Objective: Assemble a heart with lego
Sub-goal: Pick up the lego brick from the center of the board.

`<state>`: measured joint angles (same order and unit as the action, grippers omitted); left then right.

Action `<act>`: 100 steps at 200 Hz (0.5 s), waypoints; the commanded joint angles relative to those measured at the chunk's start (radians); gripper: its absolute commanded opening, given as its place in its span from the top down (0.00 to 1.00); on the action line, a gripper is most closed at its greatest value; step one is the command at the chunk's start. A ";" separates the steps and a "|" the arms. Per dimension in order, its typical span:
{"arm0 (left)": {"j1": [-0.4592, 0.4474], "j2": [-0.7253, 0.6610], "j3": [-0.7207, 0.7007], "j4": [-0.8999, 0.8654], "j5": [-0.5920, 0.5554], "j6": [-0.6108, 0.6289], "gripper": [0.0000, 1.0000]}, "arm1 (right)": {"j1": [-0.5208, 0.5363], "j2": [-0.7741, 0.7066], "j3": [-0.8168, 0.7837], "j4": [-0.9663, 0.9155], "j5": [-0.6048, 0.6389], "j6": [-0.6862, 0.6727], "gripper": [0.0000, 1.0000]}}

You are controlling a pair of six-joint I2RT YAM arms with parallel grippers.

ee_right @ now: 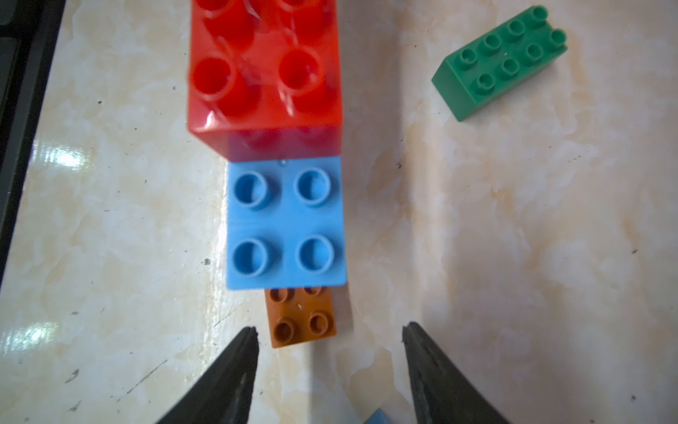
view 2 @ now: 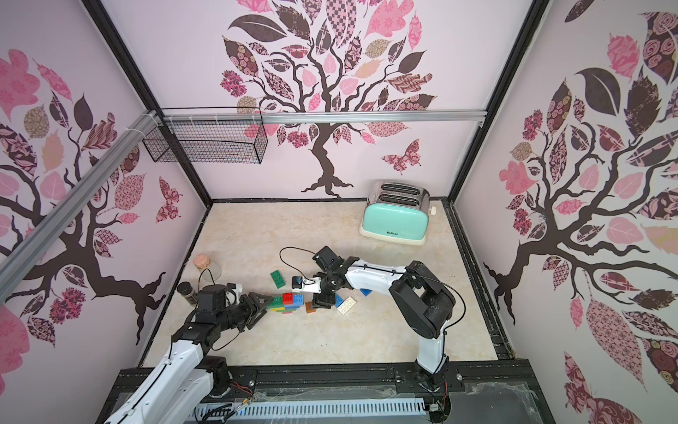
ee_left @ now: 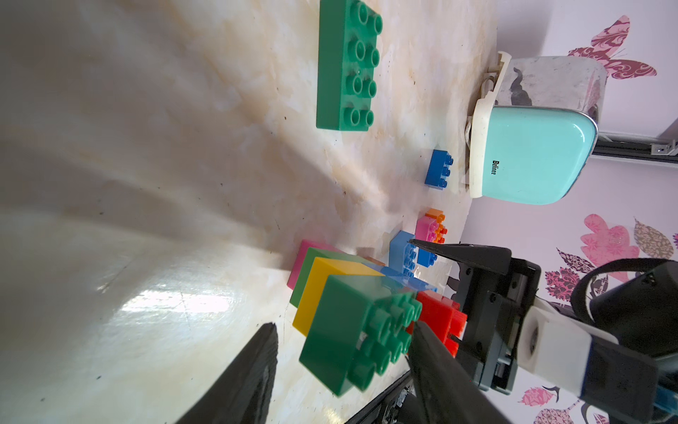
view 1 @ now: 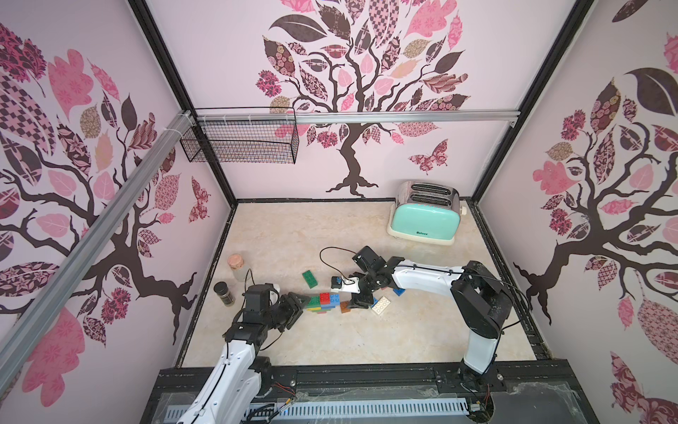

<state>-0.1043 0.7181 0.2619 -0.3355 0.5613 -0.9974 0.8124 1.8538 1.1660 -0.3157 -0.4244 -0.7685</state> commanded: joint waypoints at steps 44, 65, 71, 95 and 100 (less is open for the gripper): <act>0.006 -0.004 0.031 -0.005 -0.006 0.011 0.40 | 0.024 0.061 0.023 -0.043 0.007 -0.025 0.35; 0.008 -0.006 0.031 -0.006 -0.005 0.011 0.40 | 0.027 0.076 0.032 -0.051 0.013 -0.023 0.37; 0.006 -0.005 0.030 -0.008 -0.004 0.011 0.40 | 0.028 0.080 0.034 -0.051 0.018 -0.022 0.37; 0.006 -0.003 0.031 -0.005 -0.004 0.011 0.40 | 0.034 0.089 0.040 -0.047 0.022 -0.018 0.40; 0.006 -0.004 0.031 -0.004 -0.003 0.011 0.40 | 0.036 0.090 0.040 -0.046 0.020 -0.018 0.40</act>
<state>-0.1024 0.7177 0.2665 -0.3389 0.5617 -0.9974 0.8368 1.9182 1.1736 -0.3347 -0.4072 -0.7860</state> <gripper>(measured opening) 0.601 0.608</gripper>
